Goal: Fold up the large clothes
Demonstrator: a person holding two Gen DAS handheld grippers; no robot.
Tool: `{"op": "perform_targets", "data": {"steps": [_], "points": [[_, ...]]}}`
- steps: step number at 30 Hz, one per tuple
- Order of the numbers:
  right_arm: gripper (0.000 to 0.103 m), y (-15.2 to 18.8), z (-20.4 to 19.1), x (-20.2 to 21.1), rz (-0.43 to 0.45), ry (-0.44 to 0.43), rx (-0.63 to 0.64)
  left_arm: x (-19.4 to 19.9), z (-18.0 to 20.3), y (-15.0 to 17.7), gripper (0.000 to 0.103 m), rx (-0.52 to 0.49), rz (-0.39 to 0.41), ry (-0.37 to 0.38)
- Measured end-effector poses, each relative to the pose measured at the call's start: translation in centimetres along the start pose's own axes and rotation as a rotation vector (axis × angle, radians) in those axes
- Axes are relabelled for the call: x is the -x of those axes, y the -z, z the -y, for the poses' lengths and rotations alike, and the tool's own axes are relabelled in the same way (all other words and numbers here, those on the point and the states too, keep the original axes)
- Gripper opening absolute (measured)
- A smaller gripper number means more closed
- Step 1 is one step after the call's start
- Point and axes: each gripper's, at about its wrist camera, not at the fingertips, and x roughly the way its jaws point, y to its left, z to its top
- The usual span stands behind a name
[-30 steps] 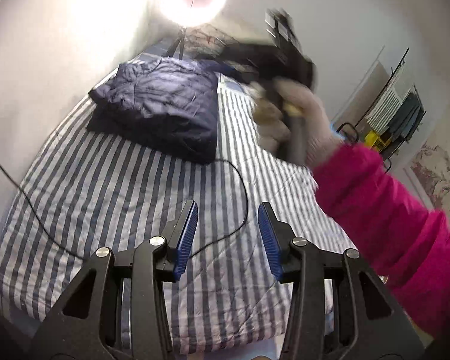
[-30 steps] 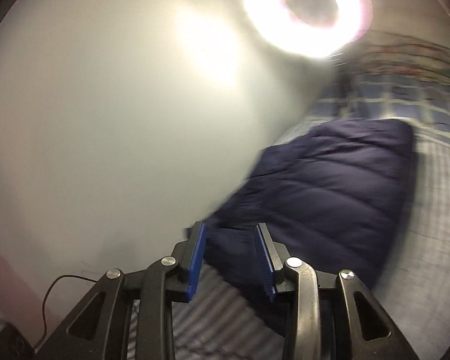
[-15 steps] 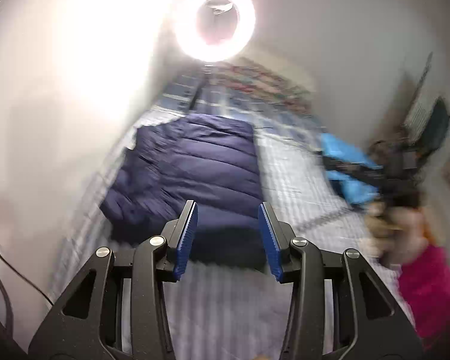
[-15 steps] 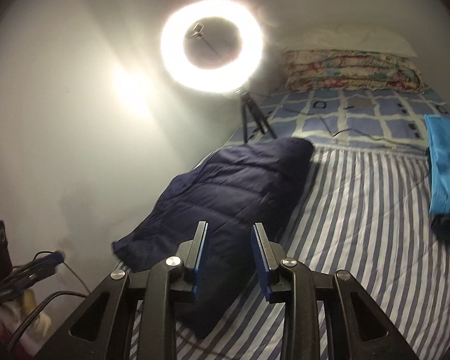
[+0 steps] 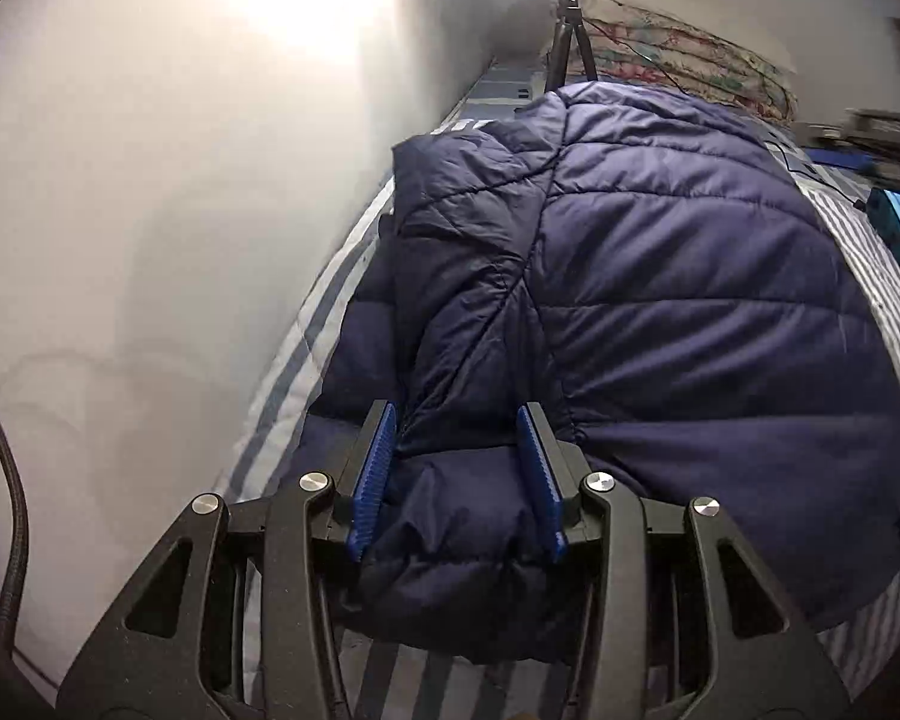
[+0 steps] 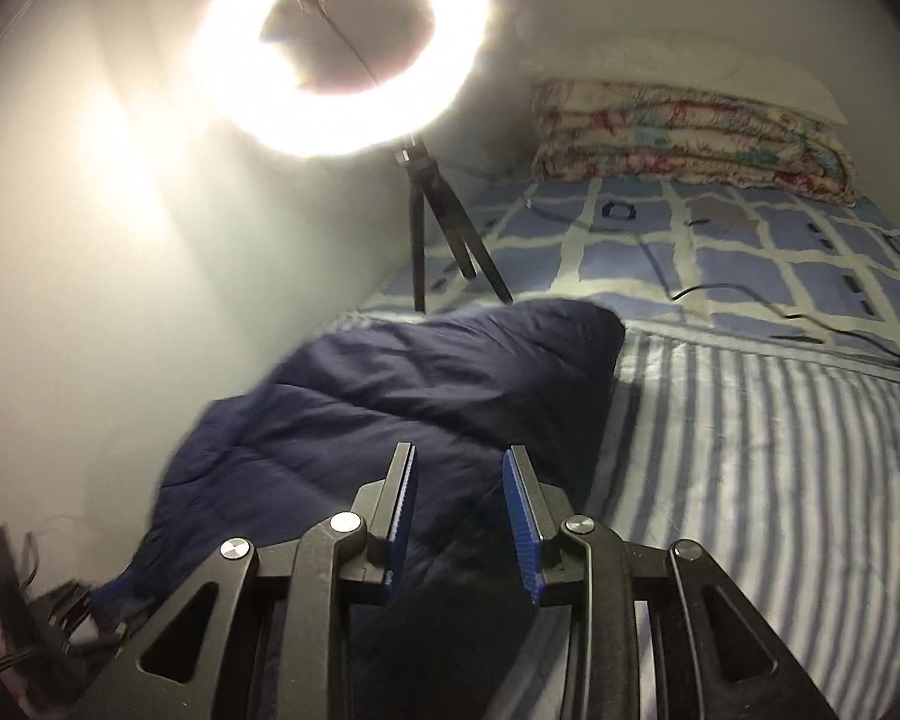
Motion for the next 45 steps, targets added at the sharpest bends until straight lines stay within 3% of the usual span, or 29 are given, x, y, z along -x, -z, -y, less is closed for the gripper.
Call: {"op": "perform_targets", "data": {"steps": [5, 8, 11, 14, 15, 16, 18, 19, 22, 25, 27, 31, 35, 45], "points": [[0.035, 0.3, 0.5, -5.2, -0.083, 0.075, 0.01, 0.1, -0.1, -0.1, 0.044, 0.01, 0.001, 0.024], [0.049, 0.5, 1.0, -6.5, -0.125, 0.105, -0.016, 0.0, -0.1, -0.7, 0.047, 0.024, 0.002, 0.035], [0.048, 0.1, 0.9, -4.8, -0.114, 0.099, -0.017, 0.8, 0.0, -1.0, 0.046, 0.033, -0.007, 0.027], [0.049, 0.1, 1.4, -0.4, -0.027, 0.051, -0.034, 2.7, -0.2, -1.4, 0.048, 0.077, -0.006, 0.071], [0.051, 0.3, 1.6, 0.9, 0.006, 0.029, -0.045, 3.8, -0.3, -1.4, 0.054, 0.102, -0.005, 0.096], [0.056, 0.6, 1.9, 2.7, 0.045, -0.008, -0.062, 5.0, -0.2, -1.2, 0.063, 0.122, -0.003, 0.137], [0.067, 1.3, 2.6, 5.4, 0.085, -0.071, -0.091, 6.9, 0.1, -0.8, 0.07, 0.15, -0.008, 0.205], [0.077, 1.7, 3.0, 6.5, 0.09, -0.107, -0.106, 7.9, 0.0, -0.4, 0.074, 0.162, -0.012, 0.235], [0.092, 3.2, 4.2, 8.1, 0.049, -0.187, -0.147, 8.8, -0.6, 0.4, 0.078, 0.244, -0.078, 0.343], [0.093, 4.7, 5.5, 8.0, -0.02, -0.222, -0.194, 7.6, -1.9, 1.4, 0.078, 0.429, -0.167, 0.462], [0.093, 6.0, 6.4, 7.1, -0.062, -0.265, -0.247, 6.6, -2.4, 2.0, 0.078, 0.516, -0.2, 0.493], [0.093, 8.0, 7.5, 5.2, -0.096, -0.316, -0.334, 4.2, -3.4, 2.8, 0.078, 0.607, -0.227, 0.487], [0.092, 9.6, 8.0, 3.0, -0.118, -0.356, -0.391, 1.5, -5.1, 3.6, 0.078, 0.771, -0.245, 0.504], [0.078, 10.3, 6.9, -0.4, -0.095, -0.448, -0.447, -0.7, -4.9, 1.5, 0.078, 0.729, -0.17, 0.385]]}}
